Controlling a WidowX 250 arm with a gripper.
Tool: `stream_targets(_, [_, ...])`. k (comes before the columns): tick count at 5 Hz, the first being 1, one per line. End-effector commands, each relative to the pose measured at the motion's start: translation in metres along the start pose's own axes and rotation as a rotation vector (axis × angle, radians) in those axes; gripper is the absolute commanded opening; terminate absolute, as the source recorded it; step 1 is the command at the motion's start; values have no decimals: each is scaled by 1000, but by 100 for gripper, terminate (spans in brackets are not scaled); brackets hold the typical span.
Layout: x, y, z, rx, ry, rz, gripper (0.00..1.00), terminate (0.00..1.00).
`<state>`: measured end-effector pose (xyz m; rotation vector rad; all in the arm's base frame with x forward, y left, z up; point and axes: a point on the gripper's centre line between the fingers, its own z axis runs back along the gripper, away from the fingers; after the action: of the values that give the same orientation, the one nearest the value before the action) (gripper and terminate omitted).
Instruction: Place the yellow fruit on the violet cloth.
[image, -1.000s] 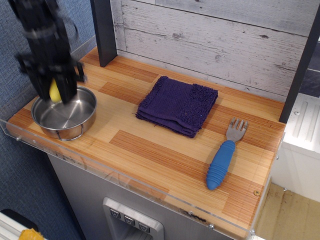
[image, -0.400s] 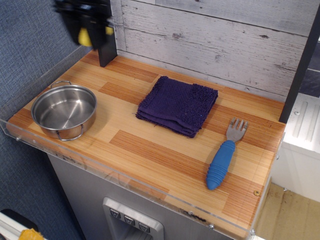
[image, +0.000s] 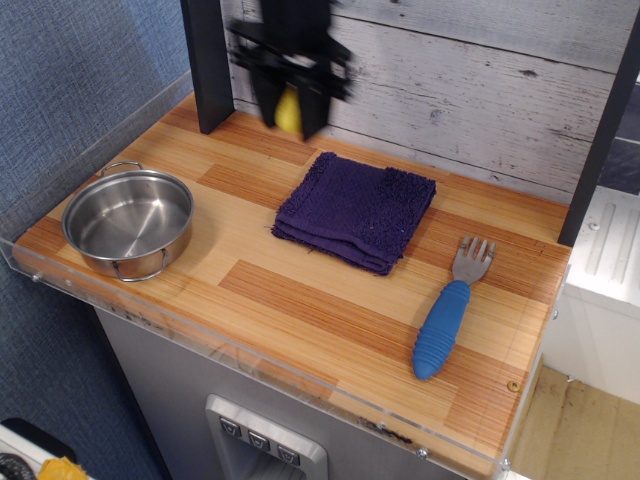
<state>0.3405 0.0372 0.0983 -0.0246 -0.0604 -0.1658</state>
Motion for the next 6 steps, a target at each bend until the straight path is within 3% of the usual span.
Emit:
stream_targets(1, [19,-29,-7,91,19,69,0,0])
stream_targets(2, [15,-27,-19,131,54,117,0,0])
stream_targets(3, [10,-25,-24,126,48,114,0,0])
stream_targets(4, [6,-25,-29,69,21,94,0,0])
stream_targets(5, [0,-27,-31,55,7,89,0,0])
stream_targets(6, [-5,-29,-37,36,-73,56,0,0])
